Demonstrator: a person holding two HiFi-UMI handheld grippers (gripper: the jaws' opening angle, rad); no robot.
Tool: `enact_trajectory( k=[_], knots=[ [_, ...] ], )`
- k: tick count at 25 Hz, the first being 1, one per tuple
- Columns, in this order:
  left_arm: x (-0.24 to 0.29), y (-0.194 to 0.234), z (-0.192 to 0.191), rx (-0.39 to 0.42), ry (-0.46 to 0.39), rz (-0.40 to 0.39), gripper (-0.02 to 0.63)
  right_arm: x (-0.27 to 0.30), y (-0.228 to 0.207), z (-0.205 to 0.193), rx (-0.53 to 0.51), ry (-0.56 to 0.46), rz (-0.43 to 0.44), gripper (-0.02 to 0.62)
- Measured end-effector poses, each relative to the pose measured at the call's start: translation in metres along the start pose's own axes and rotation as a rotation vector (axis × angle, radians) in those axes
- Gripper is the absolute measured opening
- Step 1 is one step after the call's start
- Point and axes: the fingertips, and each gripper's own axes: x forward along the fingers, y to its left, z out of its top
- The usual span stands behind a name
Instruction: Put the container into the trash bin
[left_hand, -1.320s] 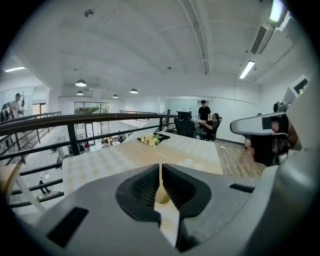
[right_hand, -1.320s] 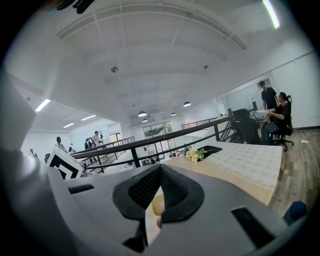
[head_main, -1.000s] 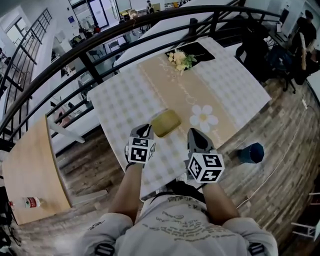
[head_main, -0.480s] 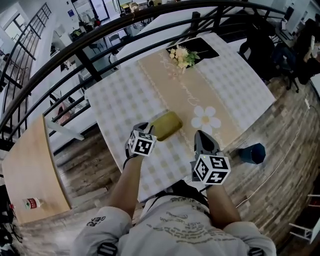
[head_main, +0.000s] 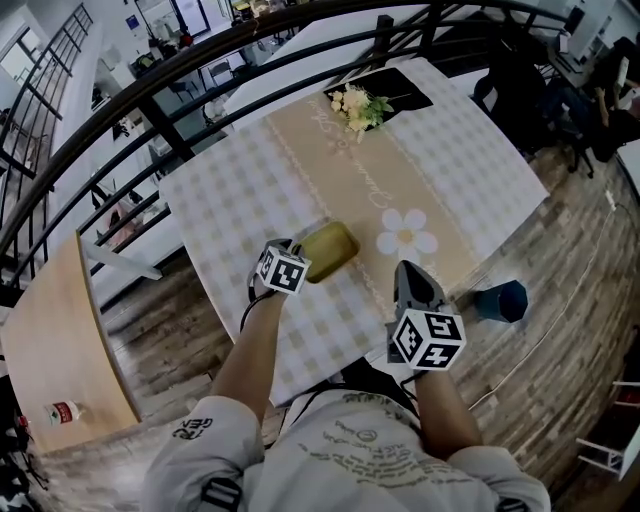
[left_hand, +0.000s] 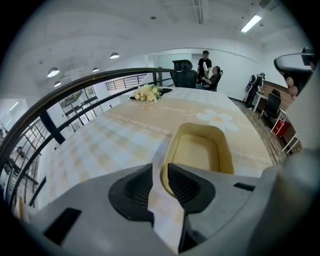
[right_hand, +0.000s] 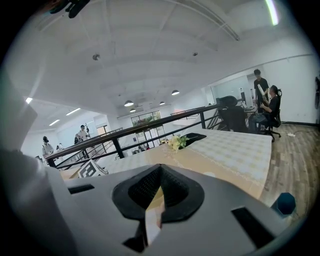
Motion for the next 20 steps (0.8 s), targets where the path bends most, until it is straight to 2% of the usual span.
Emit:
enact_trajectory(
  k=[8, 10, 16, 20],
  knots=[
    [0.015, -0.004, -0.007, -0.002, 0.07, -0.054, 0.077, -0.001, -0.014, -0.002, 0.019, 0.008, -0.03, 0.002],
    [0.016, -0.005, -0.007, -0.004, 0.076, -0.061, 0.048, -0.001, -0.015, -0.001, 0.021, 0.008, -0.033, 0.002],
    [0.01, -0.005, -0.004, -0.053, 0.046, -0.078, 0.034, -0.001, -0.012, 0.0, 0.021, 0.003, -0.029, 0.002],
    [0.004, 0.006, -0.001, -0.075, 0.008, -0.053, 0.026, -0.002, -0.006, 0.0, 0.018, -0.001, -0.022, 0.002]
  ],
)
